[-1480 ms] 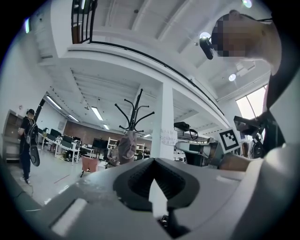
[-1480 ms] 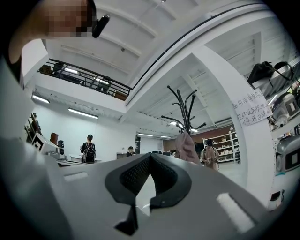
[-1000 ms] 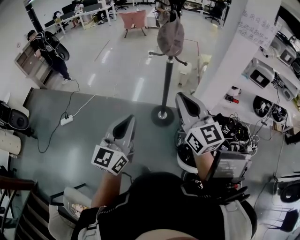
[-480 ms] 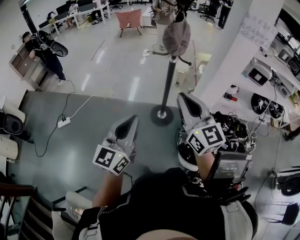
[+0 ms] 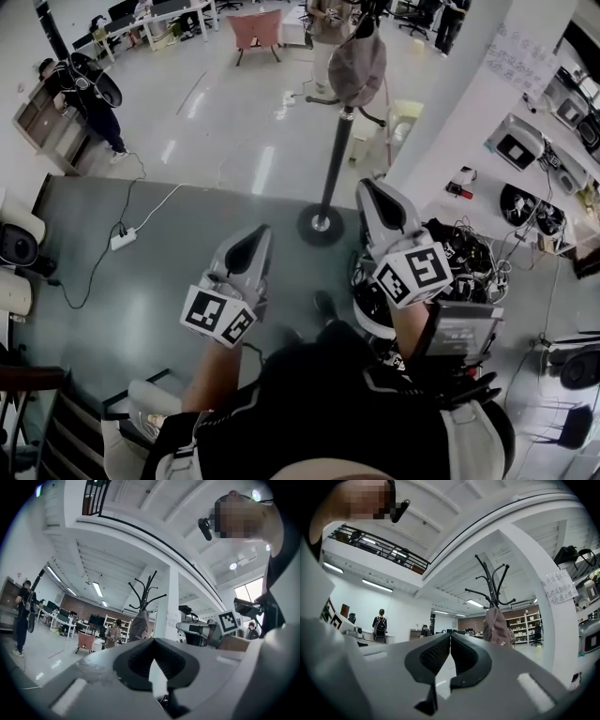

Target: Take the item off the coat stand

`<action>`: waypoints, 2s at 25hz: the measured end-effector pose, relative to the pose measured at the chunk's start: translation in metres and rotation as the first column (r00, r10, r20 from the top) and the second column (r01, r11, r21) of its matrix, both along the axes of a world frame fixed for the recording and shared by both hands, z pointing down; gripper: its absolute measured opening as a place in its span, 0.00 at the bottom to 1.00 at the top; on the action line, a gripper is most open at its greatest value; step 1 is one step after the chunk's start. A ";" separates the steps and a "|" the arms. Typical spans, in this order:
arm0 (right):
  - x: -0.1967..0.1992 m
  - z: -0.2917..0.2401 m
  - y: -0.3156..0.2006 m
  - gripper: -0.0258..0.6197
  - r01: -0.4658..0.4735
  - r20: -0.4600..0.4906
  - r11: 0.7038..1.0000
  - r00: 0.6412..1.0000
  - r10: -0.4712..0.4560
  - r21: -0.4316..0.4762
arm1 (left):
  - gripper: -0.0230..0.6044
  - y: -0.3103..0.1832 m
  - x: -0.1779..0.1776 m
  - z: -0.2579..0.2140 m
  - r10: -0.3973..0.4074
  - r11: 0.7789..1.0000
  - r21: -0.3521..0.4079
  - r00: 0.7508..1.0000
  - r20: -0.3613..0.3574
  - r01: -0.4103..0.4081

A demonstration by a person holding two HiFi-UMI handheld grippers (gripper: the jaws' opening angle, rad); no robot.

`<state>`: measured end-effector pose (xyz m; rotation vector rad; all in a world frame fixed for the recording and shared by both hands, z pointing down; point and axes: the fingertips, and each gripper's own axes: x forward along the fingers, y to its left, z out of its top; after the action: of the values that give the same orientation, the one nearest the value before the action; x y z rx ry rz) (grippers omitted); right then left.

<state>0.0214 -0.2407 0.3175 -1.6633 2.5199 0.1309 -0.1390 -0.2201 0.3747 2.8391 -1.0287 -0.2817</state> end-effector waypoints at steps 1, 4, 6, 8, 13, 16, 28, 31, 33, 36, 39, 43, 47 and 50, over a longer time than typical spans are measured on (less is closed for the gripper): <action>0.001 0.000 -0.003 0.06 0.001 0.001 1.000 1.000 -0.001 -0.001 | 0.06 -0.002 0.001 0.000 -0.002 1.000 0.000 1.000 0.003 0.002; 0.000 0.000 -0.011 0.07 0.013 -0.001 1.000 1.000 -0.013 0.003 | 0.06 -0.009 0.001 -0.001 -0.009 1.000 0.005 1.000 0.003 0.009; -0.001 -0.002 -0.017 0.12 0.025 -0.002 1.000 1.000 -0.025 0.004 | 0.06 -0.015 0.001 -0.003 -0.014 1.000 0.011 1.000 0.005 0.014; 0.002 -0.004 -0.023 0.13 0.035 -0.002 0.999 0.999 -0.035 0.007 | 0.06 -0.021 0.006 -0.005 -0.022 1.000 0.015 1.000 0.008 0.021; 0.020 -0.009 -0.044 0.15 0.033 0.000 0.999 0.999 -0.033 0.023 | 0.06 -0.039 0.023 -0.009 -0.023 1.000 0.020 1.000 0.012 0.023; 0.030 -0.012 -0.060 0.18 0.027 0.007 0.999 1.000 -0.028 0.030 | 0.06 -0.052 0.031 -0.011 -0.025 0.999 0.025 1.000 0.017 0.025; 0.056 -0.018 -0.114 0.26 0.027 0.021 0.999 0.999 -0.028 0.044 | 0.06 -0.095 0.055 -0.019 -0.052 0.998 0.042 0.998 0.026 0.051; 0.062 -0.020 -0.128 0.31 0.018 0.026 0.999 0.999 -0.019 0.046 | 0.06 -0.104 0.058 -0.021 -0.061 0.997 0.045 0.998 0.030 0.059; 0.064 -0.020 -0.137 0.33 0.017 0.026 0.999 0.999 -0.018 0.043 | 0.06 -0.110 0.059 -0.021 -0.068 0.997 0.044 0.997 0.032 0.066; 0.067 -0.018 -0.152 0.37 0.016 0.034 0.999 0.999 -0.017 0.038 | 0.06 -0.119 0.061 -0.021 -0.075 0.996 0.046 0.997 0.035 0.074; 0.072 -0.017 -0.165 0.39 0.014 0.036 0.999 0.999 -0.015 0.033 | 0.06 -0.127 0.064 -0.022 -0.083 0.996 0.048 0.996 0.039 0.081; 0.075 -0.014 -0.182 0.43 0.013 0.033 1.000 0.999 -0.014 0.023 | 0.06 -0.137 0.066 -0.021 -0.095 0.995 0.046 0.995 0.043 0.093; 0.079 -0.011 -0.198 0.45 0.014 0.037 1.000 0.999 -0.015 0.017 | 0.07 -0.148 0.068 -0.019 -0.107 0.993 0.046 0.993 0.047 0.105; 0.083 -0.008 -0.210 0.45 0.012 0.041 1.000 0.999 -0.012 0.005 | 0.06 -0.156 0.066 -0.019 -0.123 0.992 0.047 0.991 0.047 0.121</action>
<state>0.1040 -0.4512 0.3091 -1.6321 2.4977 0.1006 -0.0730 -0.3758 0.3553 2.8403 -1.2236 -0.2476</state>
